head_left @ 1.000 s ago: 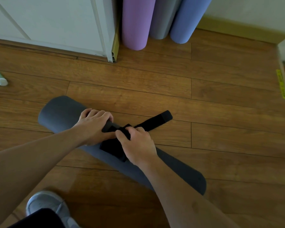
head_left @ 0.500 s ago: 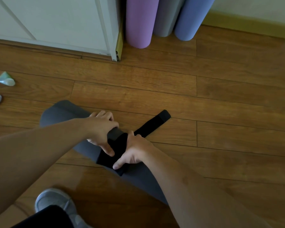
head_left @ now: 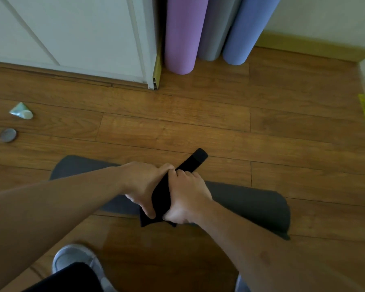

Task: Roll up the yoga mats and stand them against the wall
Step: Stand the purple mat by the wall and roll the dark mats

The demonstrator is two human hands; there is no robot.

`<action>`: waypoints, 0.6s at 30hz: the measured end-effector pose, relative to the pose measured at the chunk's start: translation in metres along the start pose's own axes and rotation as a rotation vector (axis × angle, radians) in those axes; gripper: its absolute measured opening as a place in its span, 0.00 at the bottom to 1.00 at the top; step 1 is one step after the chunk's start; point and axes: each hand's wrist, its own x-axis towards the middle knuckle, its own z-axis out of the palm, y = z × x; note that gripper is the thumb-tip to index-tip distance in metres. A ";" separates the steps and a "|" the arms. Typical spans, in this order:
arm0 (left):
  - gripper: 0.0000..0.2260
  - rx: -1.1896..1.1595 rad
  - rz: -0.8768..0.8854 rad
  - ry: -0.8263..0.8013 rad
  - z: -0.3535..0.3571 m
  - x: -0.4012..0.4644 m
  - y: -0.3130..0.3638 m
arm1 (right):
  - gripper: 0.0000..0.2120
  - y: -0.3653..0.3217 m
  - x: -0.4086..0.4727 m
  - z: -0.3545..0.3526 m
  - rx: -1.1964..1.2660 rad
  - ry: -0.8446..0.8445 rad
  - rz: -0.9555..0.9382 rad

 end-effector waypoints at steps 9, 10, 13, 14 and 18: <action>0.44 -0.042 -0.125 0.498 -0.108 -0.100 0.073 | 0.46 0.002 -0.083 -0.188 -0.358 0.329 -0.201; 0.45 -0.064 -0.129 0.561 -0.120 -0.116 0.082 | 0.47 -0.005 -0.103 -0.209 -0.366 0.394 -0.188; 0.41 -0.211 -0.158 0.698 -0.146 -0.169 0.102 | 0.26 -0.014 -0.173 -0.257 -0.080 0.669 -0.178; 0.39 -0.290 -0.165 0.737 -0.151 -0.186 0.106 | 0.14 -0.012 -0.198 -0.268 0.125 0.751 -0.128; 0.35 -0.601 -0.135 0.849 -0.156 -0.248 0.126 | 0.17 0.025 -0.248 -0.274 0.738 0.827 0.238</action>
